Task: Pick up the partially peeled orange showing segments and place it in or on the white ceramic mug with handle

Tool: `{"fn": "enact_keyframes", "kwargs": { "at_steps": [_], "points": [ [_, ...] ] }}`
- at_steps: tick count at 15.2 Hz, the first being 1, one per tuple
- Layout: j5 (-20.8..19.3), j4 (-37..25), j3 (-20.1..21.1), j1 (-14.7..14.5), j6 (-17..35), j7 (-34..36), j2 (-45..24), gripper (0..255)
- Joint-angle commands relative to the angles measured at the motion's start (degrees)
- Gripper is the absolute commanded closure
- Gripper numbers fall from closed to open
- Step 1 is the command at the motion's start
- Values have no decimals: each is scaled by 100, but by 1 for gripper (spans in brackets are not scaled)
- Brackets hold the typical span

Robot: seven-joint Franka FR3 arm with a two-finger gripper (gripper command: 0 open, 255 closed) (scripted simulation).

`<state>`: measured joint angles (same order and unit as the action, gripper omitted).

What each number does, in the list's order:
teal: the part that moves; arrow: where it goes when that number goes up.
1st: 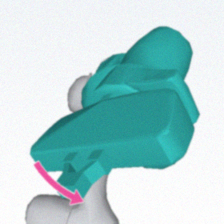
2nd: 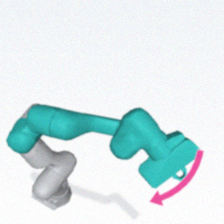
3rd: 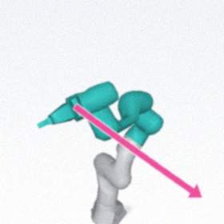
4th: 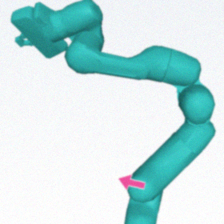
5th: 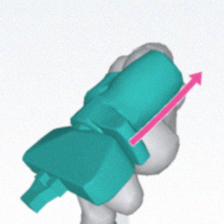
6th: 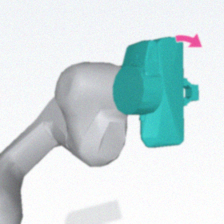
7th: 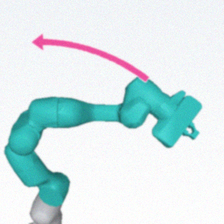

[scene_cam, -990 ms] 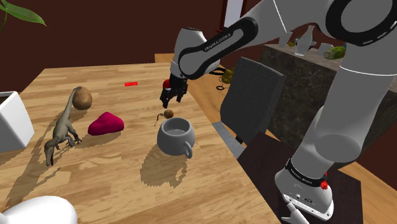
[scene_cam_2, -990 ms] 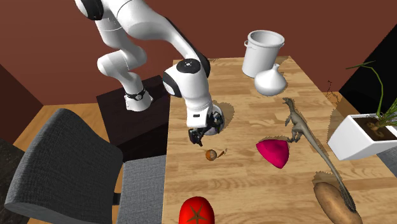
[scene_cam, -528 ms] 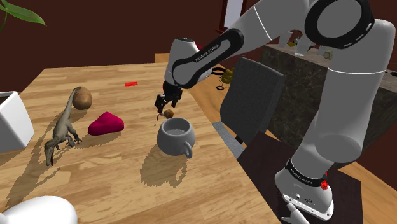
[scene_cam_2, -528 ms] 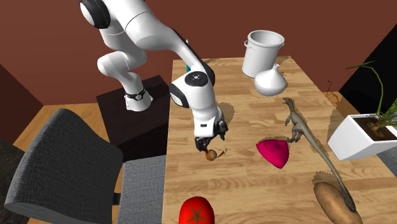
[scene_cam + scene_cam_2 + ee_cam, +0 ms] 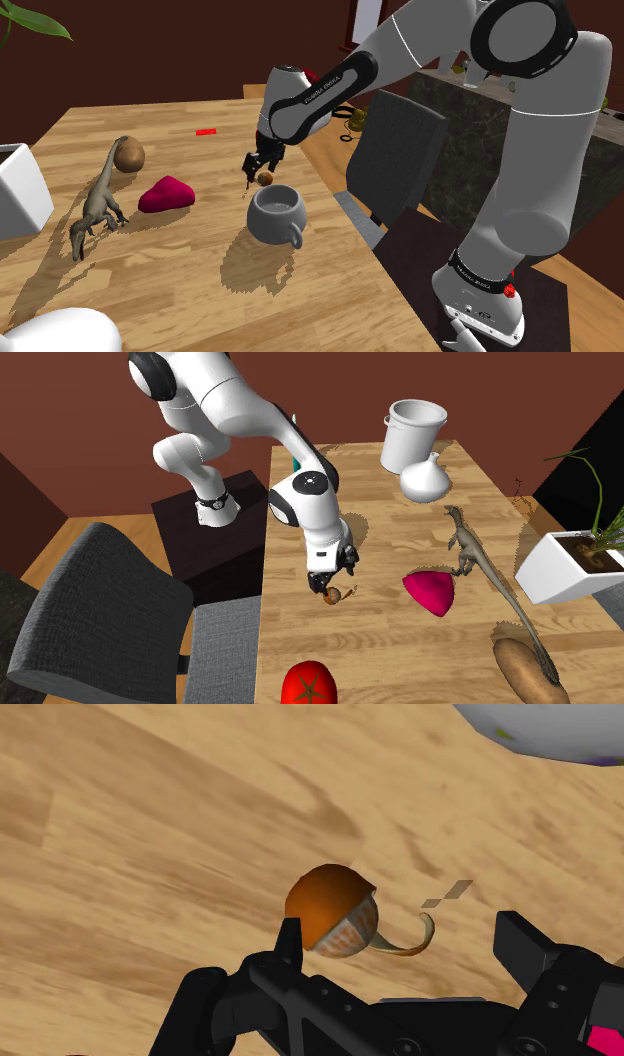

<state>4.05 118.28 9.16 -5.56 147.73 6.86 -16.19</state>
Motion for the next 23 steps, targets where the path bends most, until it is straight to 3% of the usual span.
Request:
{"fn": "enact_keyframes", "kwargs": {
  "at_steps": [1,2,11,12,14,15,23],
  "points": [
    [0,0,0,0,0,0,0,0],
    [0,0,0,0,0,0,0,255],
    [8,7,2,7,12,-11,32,255],
    [8,7,2,7,12,-11,32,0],
    [121,-3148,-209,-126,-3551,1116,-1589,0],
    [219,-4542,-250,-137,-4778,1483,-2405,0],
    [223,-3979,-221,-157,-4202,1467,-2415,0]
  ]
}}
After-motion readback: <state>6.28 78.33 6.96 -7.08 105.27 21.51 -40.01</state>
